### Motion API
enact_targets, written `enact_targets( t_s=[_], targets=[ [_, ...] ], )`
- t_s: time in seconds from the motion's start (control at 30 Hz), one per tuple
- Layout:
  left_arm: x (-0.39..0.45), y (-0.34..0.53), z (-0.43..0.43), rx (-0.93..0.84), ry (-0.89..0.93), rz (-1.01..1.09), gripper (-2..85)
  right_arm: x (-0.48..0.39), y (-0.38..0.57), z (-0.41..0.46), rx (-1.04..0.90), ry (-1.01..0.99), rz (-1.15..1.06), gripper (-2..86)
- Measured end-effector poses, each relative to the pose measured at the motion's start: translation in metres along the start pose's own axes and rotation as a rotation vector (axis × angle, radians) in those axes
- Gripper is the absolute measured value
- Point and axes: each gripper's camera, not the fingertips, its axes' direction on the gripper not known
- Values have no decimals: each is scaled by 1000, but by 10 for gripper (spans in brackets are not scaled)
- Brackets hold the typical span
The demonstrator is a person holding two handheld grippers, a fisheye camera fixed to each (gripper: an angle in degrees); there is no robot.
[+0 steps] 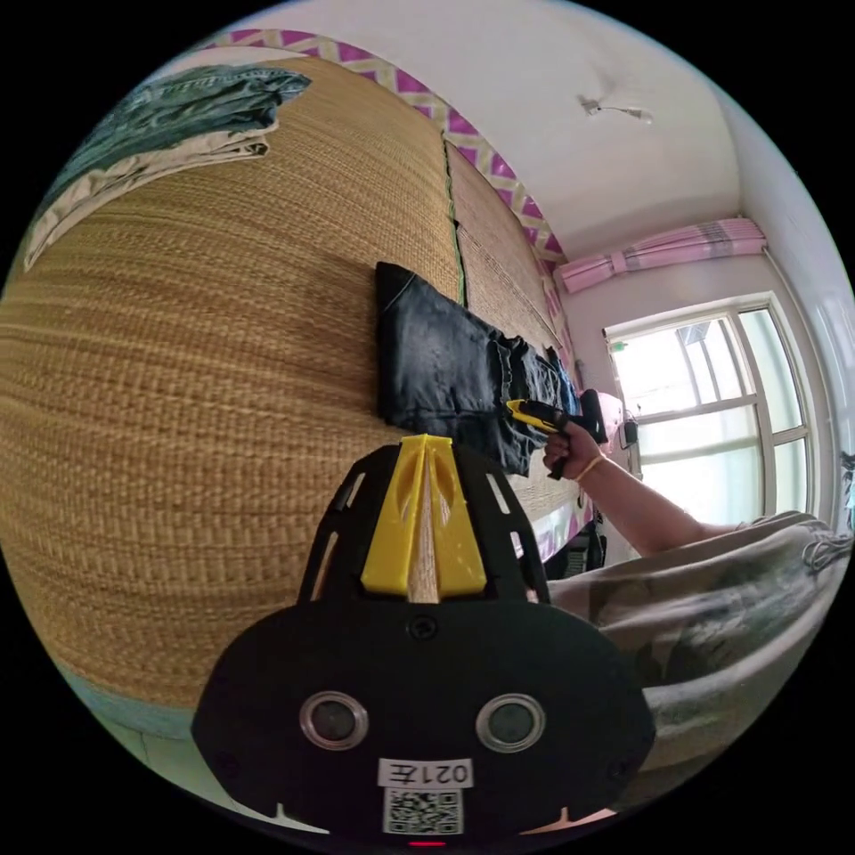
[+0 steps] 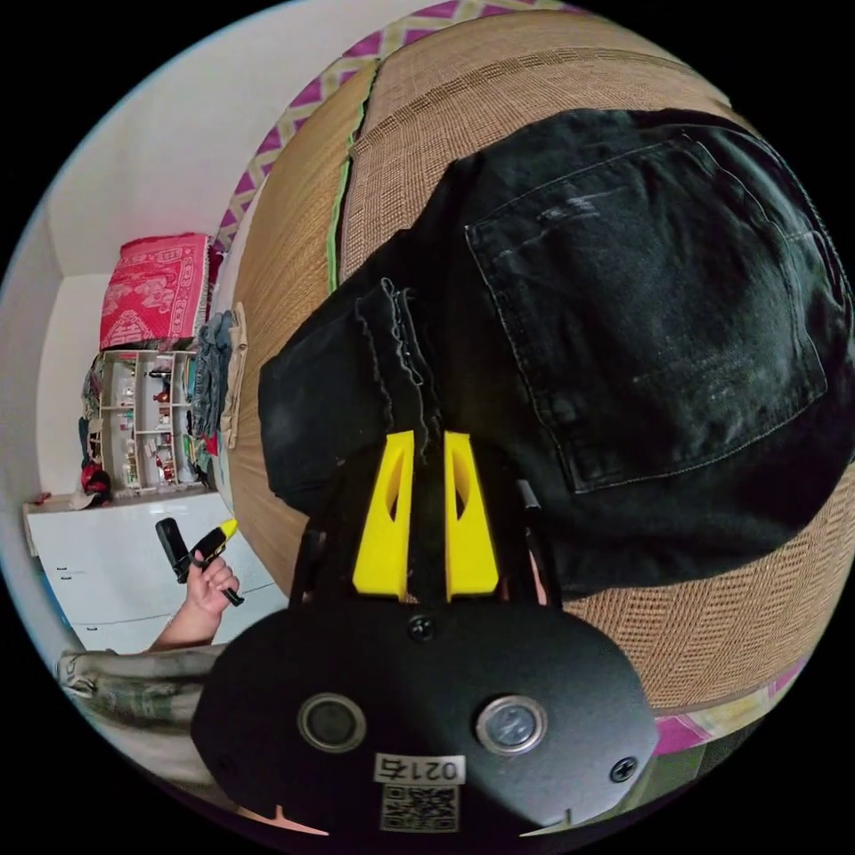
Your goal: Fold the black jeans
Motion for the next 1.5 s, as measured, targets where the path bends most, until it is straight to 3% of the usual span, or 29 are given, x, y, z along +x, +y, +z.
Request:
enact_targets(
  t_s=[0.23, 0.37, 0.6, 0.8, 0.93, 1.17, 1.4, 1.5],
  targets=[
    [-35, 33, -52, 39, 58, -27, -10, -60, 0, -63, 83, -204, -52, 5],
    [-43, 45, -73, 53, 78, -4, -10, -178, -5, -90, 65, -304, -286, 2],
    [-48, 66, -106, 81, 94, -14, -9, -422, 21, 1, -124, -425, -689, 3],
    [-52, 73, -131, 65, -28, -3, -9, -471, 33, 40, -282, -419, -655, 2],
    [-58, 63, -136, 67, -57, 1, -9, -436, 31, -6, -244, -305, -651, -3],
    [-17, -14, -97, 32, -117, 181, -8, -354, 26, -145, -98, 232, -707, -6],
    [55, -126, -16, -81, -282, 403, 20, -304, -3, -230, -213, 651, -773, 41],
    [87, -172, 15, -120, -367, 459, 31, -299, -25, -248, -250, 716, -839, 65]
  ],
)
